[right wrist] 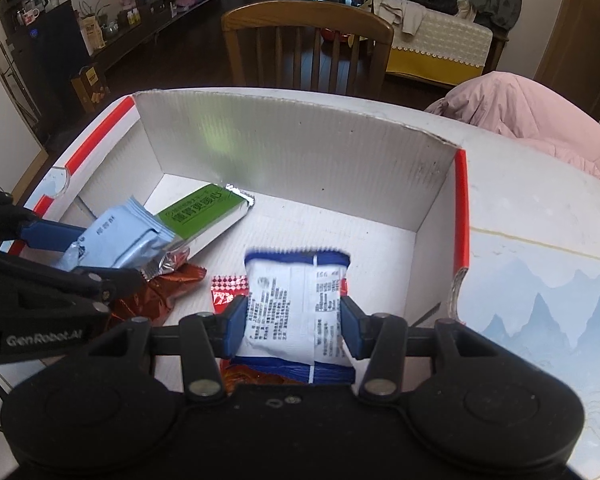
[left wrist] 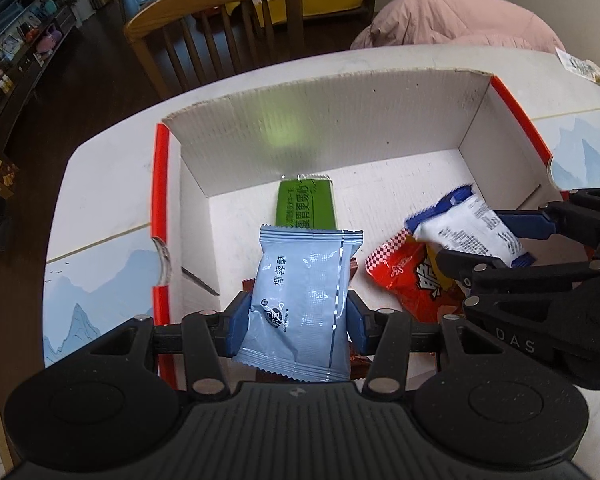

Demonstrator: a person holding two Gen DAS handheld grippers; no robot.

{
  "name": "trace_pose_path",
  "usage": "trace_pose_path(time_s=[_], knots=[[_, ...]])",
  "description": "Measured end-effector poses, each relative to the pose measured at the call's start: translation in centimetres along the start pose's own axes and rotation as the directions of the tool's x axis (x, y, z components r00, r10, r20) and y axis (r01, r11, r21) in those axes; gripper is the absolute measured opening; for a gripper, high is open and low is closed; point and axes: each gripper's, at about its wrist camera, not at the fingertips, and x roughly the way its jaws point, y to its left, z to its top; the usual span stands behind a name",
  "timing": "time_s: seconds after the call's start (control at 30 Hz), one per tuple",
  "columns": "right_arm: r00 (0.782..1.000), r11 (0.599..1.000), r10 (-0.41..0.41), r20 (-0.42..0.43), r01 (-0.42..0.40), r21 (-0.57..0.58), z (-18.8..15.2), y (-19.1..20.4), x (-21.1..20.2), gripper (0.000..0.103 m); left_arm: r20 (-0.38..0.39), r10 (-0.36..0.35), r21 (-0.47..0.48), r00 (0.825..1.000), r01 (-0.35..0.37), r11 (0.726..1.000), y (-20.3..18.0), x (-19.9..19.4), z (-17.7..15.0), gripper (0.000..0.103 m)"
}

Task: Organize snacks
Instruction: 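Carry both held packs over the red box with both tools, then open both tools to drop the packs into the box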

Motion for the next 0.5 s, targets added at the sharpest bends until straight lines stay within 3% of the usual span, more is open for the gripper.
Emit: trace_pose_path(time_s=[0.5], knots=[[1.0,1.0,0.001,0.001,-0.001,-0.001,-0.59,-0.11,-0.12,0.048,-0.022,-0.021,0.006,1.0,0.021,1.0,0.13,0.53,-0.71,0.052]])
